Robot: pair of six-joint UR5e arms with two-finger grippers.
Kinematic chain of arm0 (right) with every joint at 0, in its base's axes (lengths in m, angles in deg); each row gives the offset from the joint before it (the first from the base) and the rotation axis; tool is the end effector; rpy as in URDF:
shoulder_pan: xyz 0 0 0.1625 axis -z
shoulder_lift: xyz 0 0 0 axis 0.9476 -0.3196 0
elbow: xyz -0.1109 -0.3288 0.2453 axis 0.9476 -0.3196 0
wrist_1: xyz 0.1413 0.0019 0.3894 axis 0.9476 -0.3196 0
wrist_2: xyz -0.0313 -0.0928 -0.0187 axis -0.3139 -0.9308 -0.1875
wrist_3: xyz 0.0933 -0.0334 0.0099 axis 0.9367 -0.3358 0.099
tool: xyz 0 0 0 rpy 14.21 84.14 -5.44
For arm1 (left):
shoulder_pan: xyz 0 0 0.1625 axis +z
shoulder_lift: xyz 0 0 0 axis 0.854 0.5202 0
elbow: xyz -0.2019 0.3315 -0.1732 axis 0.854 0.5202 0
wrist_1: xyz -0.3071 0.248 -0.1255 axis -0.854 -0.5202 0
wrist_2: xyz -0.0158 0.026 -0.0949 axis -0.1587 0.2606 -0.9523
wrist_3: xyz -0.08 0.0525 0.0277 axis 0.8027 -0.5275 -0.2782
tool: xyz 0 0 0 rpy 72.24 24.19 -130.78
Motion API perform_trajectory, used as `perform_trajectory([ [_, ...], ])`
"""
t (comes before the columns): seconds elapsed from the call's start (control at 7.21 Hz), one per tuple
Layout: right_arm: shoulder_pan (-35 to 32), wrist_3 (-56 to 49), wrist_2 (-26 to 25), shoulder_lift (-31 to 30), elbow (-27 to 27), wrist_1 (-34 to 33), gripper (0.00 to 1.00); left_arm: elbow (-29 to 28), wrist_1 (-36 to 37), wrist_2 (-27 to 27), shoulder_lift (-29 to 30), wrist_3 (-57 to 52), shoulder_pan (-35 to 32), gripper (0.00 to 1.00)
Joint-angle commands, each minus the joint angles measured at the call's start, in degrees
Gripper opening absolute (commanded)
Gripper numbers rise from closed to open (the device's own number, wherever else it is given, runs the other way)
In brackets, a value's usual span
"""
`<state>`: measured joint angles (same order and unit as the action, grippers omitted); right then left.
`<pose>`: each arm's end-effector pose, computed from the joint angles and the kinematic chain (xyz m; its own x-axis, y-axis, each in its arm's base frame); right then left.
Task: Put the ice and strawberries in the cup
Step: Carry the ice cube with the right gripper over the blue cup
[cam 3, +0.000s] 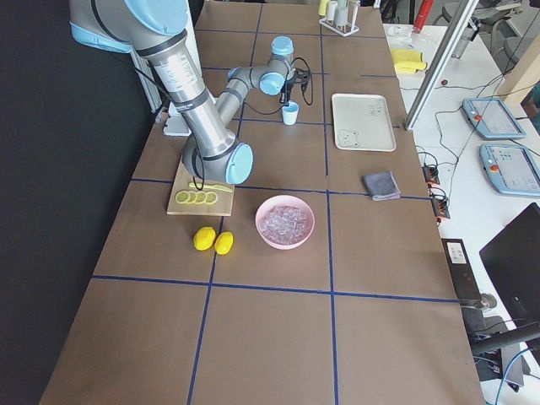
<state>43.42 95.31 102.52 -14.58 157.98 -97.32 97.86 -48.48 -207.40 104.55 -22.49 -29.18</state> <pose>-0.5508 -0.4076 0.1708 0.4966 0.1865 0.8477 -0.1774 0.9778 -0.1112 -0.0391 -0.4212 0.6201 0.6150 0.0877 -0.7836 -0.0892 0.9952 0.0414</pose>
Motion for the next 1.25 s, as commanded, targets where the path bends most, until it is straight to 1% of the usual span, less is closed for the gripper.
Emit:
perform_trajectory([
  [0.0,0.44,0.06,-0.02,0.0,-0.56,0.27,0.45,-0.06,0.0,0.0,0.0,0.0,-0.06,1.0],
  [0.14,0.44,0.06,-0.02,0.09,-0.91,0.35,0.71,-0.06,0.0,0.0,0.0,0.0,-0.06,1.0],
  [0.42,-0.52,0.24,0.06,0.09,-0.82,0.44,0.82,-0.23,0.09,0.0,-0.09,0.09,0.03,1.0],
  [0.55,-1.84,0.15,0.93,0.09,-0.39,0.35,0.82,-0.15,0.09,0.09,-0.09,0.26,-0.06,1.0],
  [0.69,-5.59,0.07,7.03,-0.69,0.05,0.18,0.82,-0.24,0.09,0.0,-0.09,0.96,0.03,1.0],
  [0.83,-11.46,-0.54,14.66,-5.05,3.54,-0.26,0.82,0.02,-0.35,0.09,0.43,7.58,0.99,1.0],
  [0.97,-14.82,-2.12,17.0,-12.92,9.92,-0.09,0.99,-0.15,-4.09,0.09,0.35,10.52,2.65,1.0],
  [1.11,-16.77,-6.66,17.11,-19.88,14.77,-0.26,0.99,0.03,-5.0,0.09,1.48,21.34,5.8,1.0],
])
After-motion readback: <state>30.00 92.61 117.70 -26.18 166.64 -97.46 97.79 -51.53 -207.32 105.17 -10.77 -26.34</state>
